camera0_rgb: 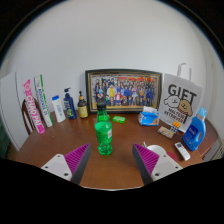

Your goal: Pour water

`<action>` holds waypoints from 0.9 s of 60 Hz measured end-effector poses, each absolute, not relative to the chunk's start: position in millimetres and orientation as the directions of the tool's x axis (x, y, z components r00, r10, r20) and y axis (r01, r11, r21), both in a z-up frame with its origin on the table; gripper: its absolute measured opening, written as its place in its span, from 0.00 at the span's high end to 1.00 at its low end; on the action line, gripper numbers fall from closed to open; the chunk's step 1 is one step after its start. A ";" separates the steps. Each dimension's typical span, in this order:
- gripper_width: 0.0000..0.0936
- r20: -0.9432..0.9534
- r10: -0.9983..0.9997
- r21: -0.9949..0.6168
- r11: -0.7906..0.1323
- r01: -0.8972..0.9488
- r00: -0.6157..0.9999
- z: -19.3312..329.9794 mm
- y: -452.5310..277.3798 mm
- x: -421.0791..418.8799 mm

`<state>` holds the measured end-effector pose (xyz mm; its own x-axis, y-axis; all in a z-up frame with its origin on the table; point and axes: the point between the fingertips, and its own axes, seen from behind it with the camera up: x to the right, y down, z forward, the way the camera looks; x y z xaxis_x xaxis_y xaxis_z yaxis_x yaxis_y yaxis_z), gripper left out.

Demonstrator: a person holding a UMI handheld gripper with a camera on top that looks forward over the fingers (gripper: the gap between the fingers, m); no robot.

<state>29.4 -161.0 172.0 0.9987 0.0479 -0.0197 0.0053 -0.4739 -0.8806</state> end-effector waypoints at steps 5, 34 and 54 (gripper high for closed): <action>0.08 -0.026 0.024 -0.891 -0.454 -0.012 0.999 148.4 -129.3 20.6; 0.25 -0.038 0.008 -0.951 -0.307 -0.033 0.999 82.7 -2.4 -16.2; 0.66 0.020 -0.025 -0.965 -0.260 0.013 0.999 82.2 3.5 -7.1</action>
